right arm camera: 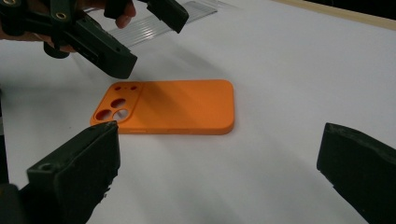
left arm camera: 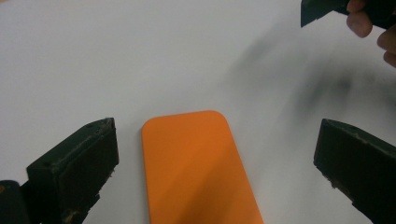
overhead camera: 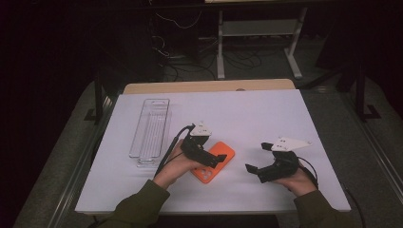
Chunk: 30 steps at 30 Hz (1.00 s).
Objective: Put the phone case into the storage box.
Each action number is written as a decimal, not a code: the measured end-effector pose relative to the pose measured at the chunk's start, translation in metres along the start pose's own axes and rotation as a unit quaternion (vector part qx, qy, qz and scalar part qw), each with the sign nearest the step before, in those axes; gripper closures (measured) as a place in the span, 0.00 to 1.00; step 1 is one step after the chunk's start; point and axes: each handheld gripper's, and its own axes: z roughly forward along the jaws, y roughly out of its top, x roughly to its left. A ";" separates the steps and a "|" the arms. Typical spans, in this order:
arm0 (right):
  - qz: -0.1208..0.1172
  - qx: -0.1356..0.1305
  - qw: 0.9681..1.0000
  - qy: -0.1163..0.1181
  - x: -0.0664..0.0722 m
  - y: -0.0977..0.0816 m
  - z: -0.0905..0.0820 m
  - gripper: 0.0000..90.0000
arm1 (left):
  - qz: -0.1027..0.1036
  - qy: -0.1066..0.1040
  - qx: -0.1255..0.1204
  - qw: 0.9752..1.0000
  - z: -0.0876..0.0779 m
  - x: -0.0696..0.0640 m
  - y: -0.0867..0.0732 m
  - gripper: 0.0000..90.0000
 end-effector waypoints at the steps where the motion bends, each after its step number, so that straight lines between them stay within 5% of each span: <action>1: 0.001 0.000 1.000 0.000 0.000 0.000 0.000 0.00 | 0.001 0.000 0.003 1.000 0.000 0.000 -0.001 0.00; 30: -0.001 -0.001 1.000 -0.001 0.000 0.000 0.000 0.00 | -0.004 0.008 0.071 0.997 0.013 0.001 -0.015 0.00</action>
